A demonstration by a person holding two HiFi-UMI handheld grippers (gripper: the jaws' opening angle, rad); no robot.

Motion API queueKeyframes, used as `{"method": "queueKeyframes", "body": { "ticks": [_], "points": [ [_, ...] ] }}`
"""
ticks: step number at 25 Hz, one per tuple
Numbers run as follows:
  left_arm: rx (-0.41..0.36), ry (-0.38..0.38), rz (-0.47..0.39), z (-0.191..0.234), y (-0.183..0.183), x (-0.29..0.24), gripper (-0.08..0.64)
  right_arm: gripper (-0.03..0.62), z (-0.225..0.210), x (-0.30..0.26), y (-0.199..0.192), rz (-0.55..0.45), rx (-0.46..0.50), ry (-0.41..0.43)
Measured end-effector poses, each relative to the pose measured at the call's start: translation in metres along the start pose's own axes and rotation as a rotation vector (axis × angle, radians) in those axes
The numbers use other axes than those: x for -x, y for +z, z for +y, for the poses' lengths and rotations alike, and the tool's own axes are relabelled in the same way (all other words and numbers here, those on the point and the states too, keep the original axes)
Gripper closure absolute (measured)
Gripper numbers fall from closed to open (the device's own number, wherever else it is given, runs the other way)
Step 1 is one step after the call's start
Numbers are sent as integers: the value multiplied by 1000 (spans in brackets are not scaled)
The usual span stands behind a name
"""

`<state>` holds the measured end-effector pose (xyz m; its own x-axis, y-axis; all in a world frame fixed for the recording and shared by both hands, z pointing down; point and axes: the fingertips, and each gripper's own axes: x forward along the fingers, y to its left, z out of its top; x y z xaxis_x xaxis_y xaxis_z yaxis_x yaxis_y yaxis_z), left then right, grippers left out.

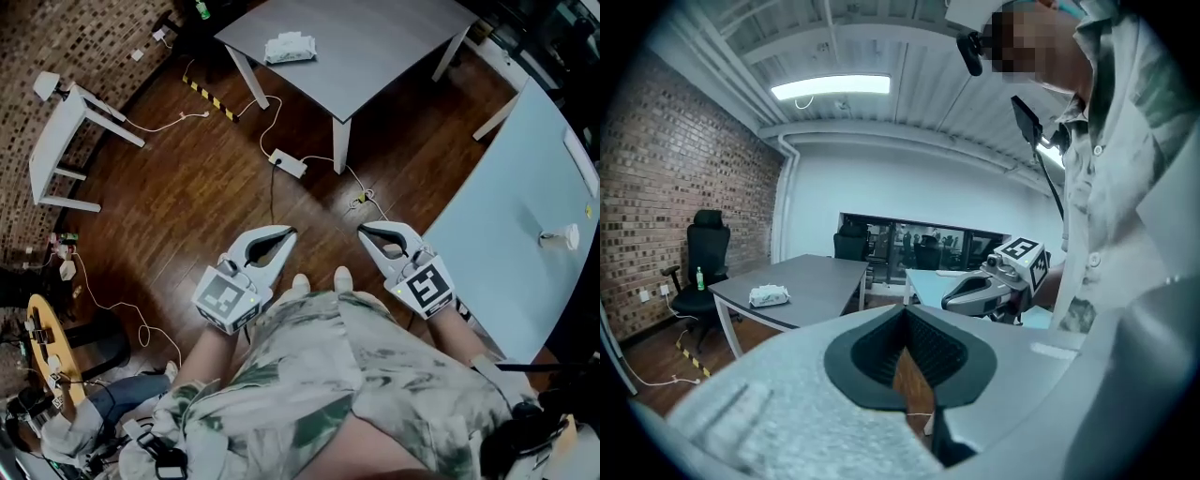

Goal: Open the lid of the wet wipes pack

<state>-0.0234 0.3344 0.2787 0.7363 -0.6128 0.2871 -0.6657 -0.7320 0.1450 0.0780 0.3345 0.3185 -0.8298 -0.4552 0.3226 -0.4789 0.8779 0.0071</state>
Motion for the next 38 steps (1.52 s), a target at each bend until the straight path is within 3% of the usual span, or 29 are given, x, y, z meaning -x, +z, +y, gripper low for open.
{"method": "queueKeyframes", "body": {
  "ticks": [12,18,25,38],
  "points": [
    [-32,-31,-26,-1,-15,101,557,586,83,-20,33,5,4,-48],
    [-4,-80,-43,-8,-34,149,557,586,138,-35,41,29,-11,-63],
    [-28,-108,-54,-35,-36,170,557,586,180,-33,50,17,24,-14],
    [-9,-115,-73,-109,-11,146,557,586,182,27,46,-38,54,28]
  ]
}}
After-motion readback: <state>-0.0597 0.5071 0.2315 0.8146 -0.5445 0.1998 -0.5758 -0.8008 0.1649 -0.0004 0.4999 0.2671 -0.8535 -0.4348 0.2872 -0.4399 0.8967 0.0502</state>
